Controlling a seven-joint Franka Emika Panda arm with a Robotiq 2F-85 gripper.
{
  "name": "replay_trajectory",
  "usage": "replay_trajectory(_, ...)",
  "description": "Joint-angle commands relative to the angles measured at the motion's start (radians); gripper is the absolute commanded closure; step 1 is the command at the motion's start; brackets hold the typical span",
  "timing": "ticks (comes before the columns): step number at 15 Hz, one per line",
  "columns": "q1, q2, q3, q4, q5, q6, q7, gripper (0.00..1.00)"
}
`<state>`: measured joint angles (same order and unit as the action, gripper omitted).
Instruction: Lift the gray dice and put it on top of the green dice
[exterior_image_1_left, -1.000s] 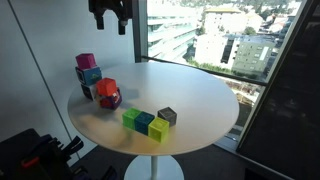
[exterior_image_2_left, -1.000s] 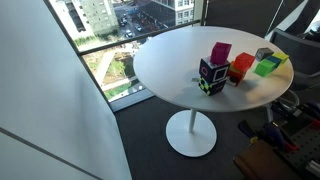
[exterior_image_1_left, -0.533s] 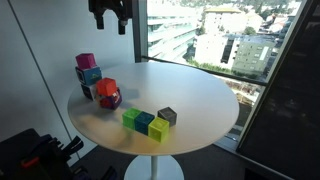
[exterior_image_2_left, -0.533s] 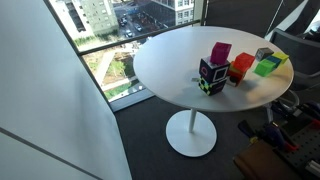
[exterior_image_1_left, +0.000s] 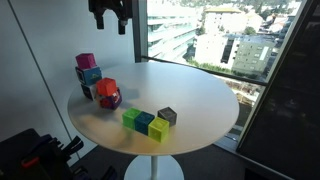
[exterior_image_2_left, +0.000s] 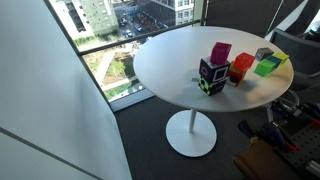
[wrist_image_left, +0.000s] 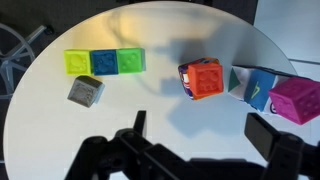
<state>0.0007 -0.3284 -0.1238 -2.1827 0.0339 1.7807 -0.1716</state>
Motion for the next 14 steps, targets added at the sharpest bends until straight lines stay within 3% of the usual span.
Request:
replay_trajectory(1, -0.015, 0.001, 0.013, 0.002, 0.004, -0.003, -0.004, 0.0)
replay_trajectory(14, -0.026, 0.032, 0.008, 0.02, -0.003, 0.011, -0.004, 0.0)
